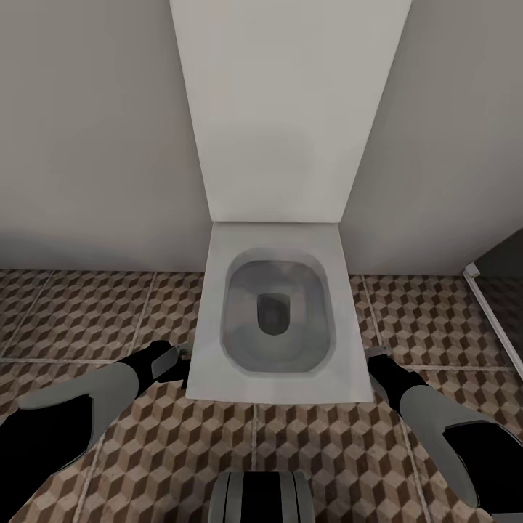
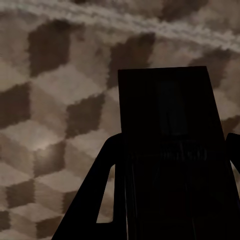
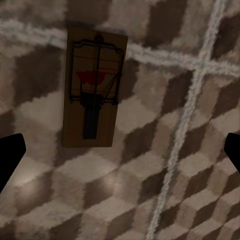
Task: Take the four mousetraps from the cabinet in the bathroom and place them on the bathroom floor. Make sure all four end up on the same floor surface, and ensure that at least two of them are either under or directly next to the same bathroom sink.
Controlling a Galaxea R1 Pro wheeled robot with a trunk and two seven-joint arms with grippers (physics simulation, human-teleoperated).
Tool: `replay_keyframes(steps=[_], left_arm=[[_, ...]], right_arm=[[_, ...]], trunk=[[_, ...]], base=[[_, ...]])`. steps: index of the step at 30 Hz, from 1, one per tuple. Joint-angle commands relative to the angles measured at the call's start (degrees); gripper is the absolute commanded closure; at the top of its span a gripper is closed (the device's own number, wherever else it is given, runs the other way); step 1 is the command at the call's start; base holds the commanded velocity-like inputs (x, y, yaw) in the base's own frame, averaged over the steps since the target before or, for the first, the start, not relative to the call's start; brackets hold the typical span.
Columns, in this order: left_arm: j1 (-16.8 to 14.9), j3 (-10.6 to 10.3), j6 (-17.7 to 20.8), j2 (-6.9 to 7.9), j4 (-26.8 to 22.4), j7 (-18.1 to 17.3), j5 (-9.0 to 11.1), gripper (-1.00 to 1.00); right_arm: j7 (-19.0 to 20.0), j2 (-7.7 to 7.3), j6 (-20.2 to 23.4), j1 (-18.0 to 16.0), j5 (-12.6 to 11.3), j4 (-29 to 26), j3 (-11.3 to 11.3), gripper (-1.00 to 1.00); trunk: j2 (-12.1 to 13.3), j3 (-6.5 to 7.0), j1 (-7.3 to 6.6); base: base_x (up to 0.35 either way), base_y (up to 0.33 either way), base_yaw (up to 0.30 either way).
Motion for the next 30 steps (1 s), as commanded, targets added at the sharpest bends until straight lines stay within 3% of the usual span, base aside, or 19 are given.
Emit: replay_keyframes(steps=[1, 26, 30], left_arm=[[-0.04, -0.22, 0.08, 0.09, -0.24, 0.53, 0.54, 1.00], [-1.53, -0.29, 0.30, 0.22, 0.14, 0.79, 0.39, 1.00], [-2.30, -0.49, 0.60, 0.09, 0.17, 2.88, -0.33, 1.00]], right_arm=[[-0.11, -0.01, 0.39, 0.00, 0.02, -0.12, 0.24, -1.00], [-0.21, 0.09, 0.39, 0.00, 0.02, -0.12, 0.24, -1.00], [-0.23, 0.09, 0.39, 0.00, 0.02, -0.12, 0.24, -1.00]], trunk=[[-0.01, -0.03, -0.01], [-0.01, -0.03, -0.01], [-0.01, -0.03, -0.01]], base=[[0.000, 0.000, 0.000], [0.000, 0.000, 0.000], [0.000, 0.000, 0.000]])
